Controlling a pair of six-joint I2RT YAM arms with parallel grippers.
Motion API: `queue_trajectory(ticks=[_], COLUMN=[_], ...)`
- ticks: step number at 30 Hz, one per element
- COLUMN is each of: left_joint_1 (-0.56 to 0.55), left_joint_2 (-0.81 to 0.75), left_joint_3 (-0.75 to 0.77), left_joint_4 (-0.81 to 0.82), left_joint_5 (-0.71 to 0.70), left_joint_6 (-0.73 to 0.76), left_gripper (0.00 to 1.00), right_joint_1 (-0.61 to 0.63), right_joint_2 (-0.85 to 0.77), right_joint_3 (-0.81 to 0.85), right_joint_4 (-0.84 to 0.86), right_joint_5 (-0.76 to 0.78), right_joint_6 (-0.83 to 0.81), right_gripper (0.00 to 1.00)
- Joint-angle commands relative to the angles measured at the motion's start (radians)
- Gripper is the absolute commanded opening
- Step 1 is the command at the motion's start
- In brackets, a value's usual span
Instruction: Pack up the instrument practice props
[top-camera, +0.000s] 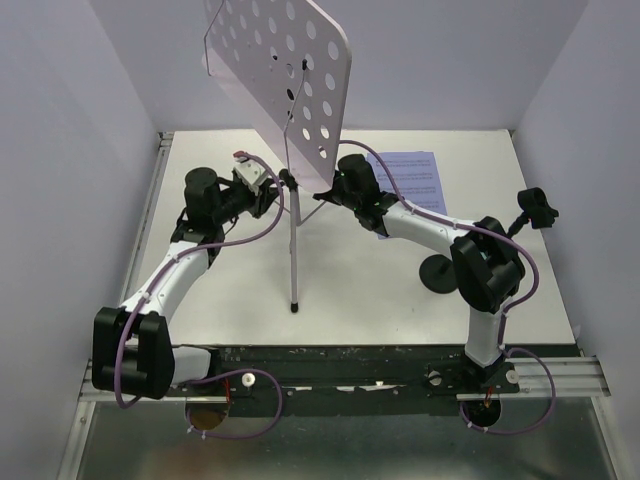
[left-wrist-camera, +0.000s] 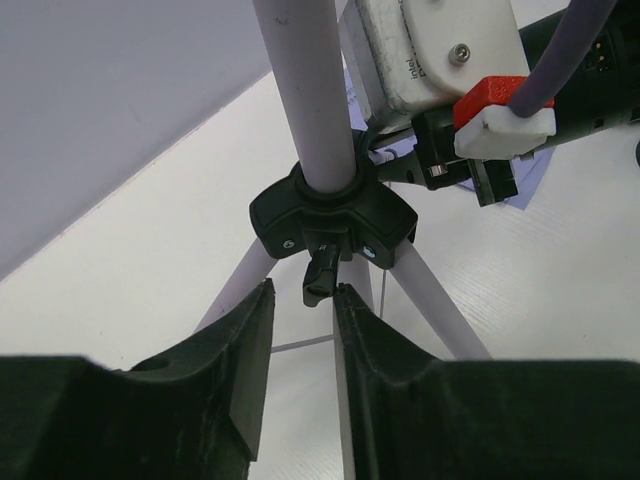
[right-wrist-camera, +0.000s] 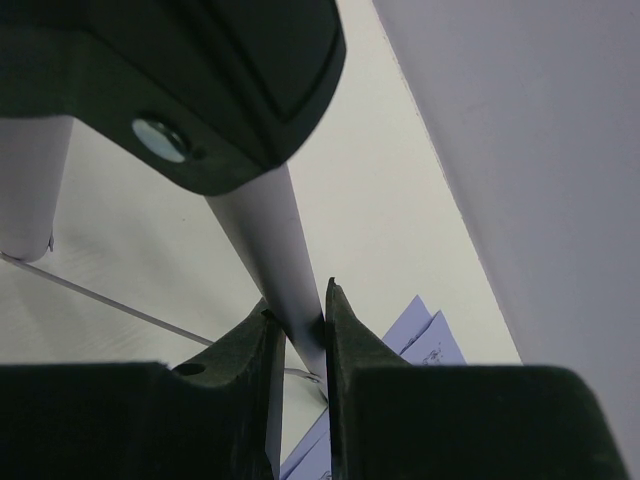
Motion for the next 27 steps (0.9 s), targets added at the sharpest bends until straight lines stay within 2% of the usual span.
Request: queue_trajectory(ticks=[1,4,10,14,17,20,22,24,27], left_joint_1=[-0.002,-0.005,-0.005,-0.002,0.029,0.063,0.079,0.087,0.118], left_joint_2=[0.008,0.016,0.042,0.051,0.068,0.100,0.135,0.168,0.189], left_joint_3=[0.039,0.044,0.062,0.075,0.114,0.136,0.139,0.129,0.142], left_joint_4=[0.040,0.049,0.058,0.040,-0.002,0.007,0.056,0.151,0.152], left_joint_5=[0.060,0.054,0.051,0.065,0.123,0.233,0.304,0.359,0.341], left_joint_6=[0.015,0.012,-0.016,-0.094,-0.304,-0.563,-0.797,-0.928,-1.022], left_gripper=[0.45,0.47,0.37,0.18,0.01,0.00,0.00,0.00,0.00], right_joint_1=[0.003,0.002,0.002,0.003,0.003,0.002,0.002,0.002,0.002], right_joint_2=[0.055,0.055,0.066,0.066,0.064,0.063,0.057,0.052,0.049], right_joint_3=[-0.032,-0.029,-0.022,-0.019,-0.022,-0.032,-0.043,-0.049,-0.063], right_joint_4=[-0.246,-0.248,-0.256,-0.257,-0.256,-0.252,-0.249,-0.249,-0.248], right_joint_5=[-0.008,-0.009,-0.014,-0.012,-0.011,-0.008,-0.006,-0.005,-0.006], right_joint_6=[0.108,0.110,0.116,0.114,0.114,0.114,0.114,0.113,0.114], right_gripper=[0.00,0.00,0.00,0.00,0.00,0.00,0.00,0.00,0.00])
